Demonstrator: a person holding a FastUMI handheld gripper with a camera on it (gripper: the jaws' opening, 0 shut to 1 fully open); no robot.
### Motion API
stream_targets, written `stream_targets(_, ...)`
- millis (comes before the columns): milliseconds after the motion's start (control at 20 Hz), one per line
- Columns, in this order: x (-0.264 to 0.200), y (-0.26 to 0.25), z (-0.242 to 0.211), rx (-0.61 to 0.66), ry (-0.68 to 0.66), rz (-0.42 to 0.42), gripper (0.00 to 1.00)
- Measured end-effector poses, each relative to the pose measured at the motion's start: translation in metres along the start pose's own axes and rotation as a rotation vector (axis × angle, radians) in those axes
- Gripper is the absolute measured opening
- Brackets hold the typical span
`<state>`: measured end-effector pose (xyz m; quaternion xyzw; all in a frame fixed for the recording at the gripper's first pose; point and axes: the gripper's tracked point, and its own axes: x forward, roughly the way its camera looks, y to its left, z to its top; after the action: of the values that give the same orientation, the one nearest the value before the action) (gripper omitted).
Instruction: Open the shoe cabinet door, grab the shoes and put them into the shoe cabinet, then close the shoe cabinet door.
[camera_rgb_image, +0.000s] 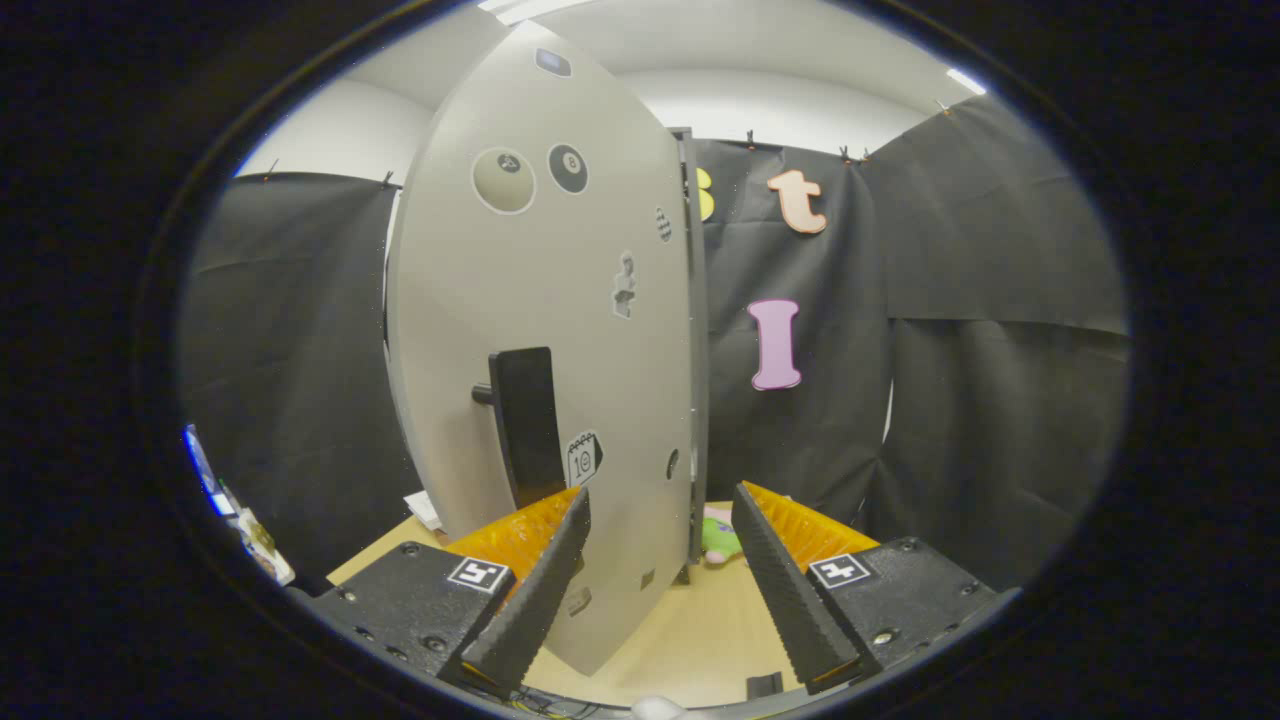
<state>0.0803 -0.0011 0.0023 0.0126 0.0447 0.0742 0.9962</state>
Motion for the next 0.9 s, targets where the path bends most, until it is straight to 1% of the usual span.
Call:
stream_targets(150,0.015,0.036,0.001,0.003,-0.001,0.022,0.95)
stream_targets(300,0.032,0.075,0.004,0.012,-0.01,0.064,0.95)
stream_targets(500,0.056,0.121,0.006,-0.006,-0.012,0.114,0.98)
stream_targets(700,0.063,0.138,0.004,0.01,-0.009,0.12,0.98)
stream_targets(900,0.059,0.132,0.005,0.004,-0.011,0.087,0.98)
